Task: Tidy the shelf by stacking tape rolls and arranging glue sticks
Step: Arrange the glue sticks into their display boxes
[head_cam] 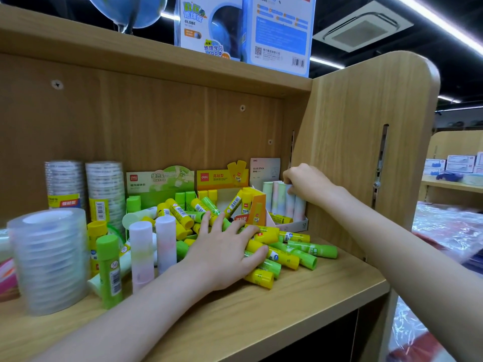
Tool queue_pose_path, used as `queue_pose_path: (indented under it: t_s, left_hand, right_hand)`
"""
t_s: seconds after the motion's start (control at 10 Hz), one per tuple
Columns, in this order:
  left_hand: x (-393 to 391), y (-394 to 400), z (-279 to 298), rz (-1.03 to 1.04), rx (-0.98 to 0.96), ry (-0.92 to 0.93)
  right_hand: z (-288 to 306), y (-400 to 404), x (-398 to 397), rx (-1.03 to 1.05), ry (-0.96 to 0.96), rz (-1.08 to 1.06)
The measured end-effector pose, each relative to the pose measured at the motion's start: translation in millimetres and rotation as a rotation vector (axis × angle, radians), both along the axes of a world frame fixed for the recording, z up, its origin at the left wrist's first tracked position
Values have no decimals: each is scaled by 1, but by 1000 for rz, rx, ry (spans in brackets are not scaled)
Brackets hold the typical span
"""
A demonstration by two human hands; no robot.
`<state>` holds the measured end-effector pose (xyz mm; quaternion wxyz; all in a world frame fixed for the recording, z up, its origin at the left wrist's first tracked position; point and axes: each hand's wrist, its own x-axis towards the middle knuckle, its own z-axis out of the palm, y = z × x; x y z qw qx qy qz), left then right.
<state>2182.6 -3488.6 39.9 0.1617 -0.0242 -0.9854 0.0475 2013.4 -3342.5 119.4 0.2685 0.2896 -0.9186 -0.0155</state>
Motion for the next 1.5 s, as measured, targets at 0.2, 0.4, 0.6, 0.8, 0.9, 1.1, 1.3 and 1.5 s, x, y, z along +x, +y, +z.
queue_pose_path:
  t_s: [0.2,0.4,0.6,0.8,0.9,1.1,1.3,1.5]
  left_hand:
    - [0,0,0,-3,6,3]
    - [1,1,1,6,4,0]
    - [1,2,2,2,9,4]
    - [1,1,1,-5,8,6]
    - [0,1,1,-7,11,9]
    - [0,0,0,-7,19,15]
    - [0,-1,-2,-4,21,14]
    - [-2,-3,-3,-1,10,15]
  right_hand:
    - [-6,4,-7,-5,3,29]
    - [-13,6,-4,-104,-35,81]
    - [-13,4,-3,-238,-75,138]
    - [-8,4,-2,-227,-92,122]
    - [-11,0,1,-252,-71,92]
    - [-18,-12,9,-127,110,-69]
    - [-15,-7,6,-30,162,-104]
    - [-4,1,-1,-22,115,-54]
